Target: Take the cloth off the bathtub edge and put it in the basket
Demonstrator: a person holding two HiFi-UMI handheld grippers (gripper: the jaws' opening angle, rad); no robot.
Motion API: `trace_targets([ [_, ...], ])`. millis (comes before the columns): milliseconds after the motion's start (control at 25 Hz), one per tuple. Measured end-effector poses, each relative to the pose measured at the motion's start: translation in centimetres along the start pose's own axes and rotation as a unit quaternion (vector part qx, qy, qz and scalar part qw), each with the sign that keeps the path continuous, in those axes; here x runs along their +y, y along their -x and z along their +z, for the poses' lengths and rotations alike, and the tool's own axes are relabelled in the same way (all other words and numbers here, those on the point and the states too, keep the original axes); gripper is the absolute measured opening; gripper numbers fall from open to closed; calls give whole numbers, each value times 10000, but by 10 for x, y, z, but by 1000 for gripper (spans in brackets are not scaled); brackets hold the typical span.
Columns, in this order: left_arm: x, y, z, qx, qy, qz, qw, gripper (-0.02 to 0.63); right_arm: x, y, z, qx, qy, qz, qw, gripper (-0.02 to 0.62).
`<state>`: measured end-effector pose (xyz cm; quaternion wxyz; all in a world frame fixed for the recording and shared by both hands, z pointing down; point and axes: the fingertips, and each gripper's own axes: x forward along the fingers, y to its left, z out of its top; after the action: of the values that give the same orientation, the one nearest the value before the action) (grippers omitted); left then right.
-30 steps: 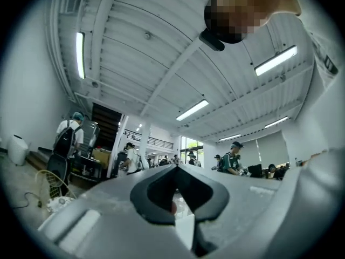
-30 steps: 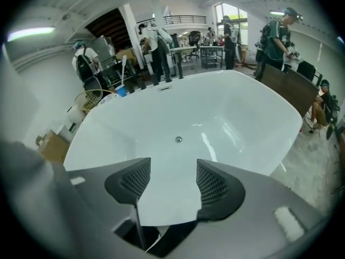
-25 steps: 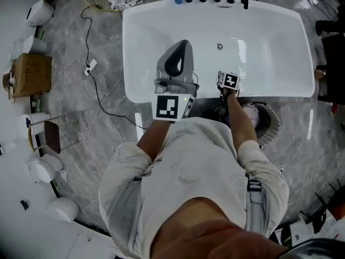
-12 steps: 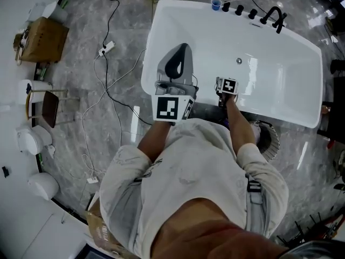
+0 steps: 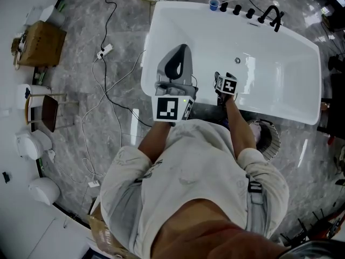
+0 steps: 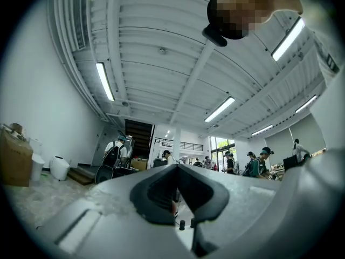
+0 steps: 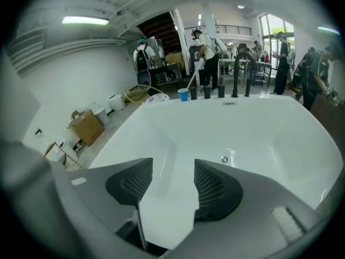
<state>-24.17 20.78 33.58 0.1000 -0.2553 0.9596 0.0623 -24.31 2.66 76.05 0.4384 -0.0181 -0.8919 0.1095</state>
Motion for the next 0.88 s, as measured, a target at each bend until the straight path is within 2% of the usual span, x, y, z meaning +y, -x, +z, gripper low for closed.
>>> trace_targets([
  [120,0,-1,0,-21,-15,-22,10000,0,7,23,37,-659,205,66,9976,244],
  [280,3,0,1,-19,32,-8,10000,0,34,68,89,-1483,303,415,9876,244],
  [440,7,-1,7,-69,114,-21,9999,0,72,137,149,-2516,739,703,9624,244],
  [560,8,-3,10,-97,78,-1,9999,0,89,189,185,-3186,779,848,9409,223],
  [640,9,-2,13,-110,68,16,9999,0,97,218,202,-3500,843,917,9284,193],
  [760,8,-2,22,-151,-3,-7,9999,0,107,258,222,-3880,987,969,9112,192],
  [880,9,-4,27,-133,-66,-34,9999,0,111,290,236,-4149,994,913,8998,178],
])
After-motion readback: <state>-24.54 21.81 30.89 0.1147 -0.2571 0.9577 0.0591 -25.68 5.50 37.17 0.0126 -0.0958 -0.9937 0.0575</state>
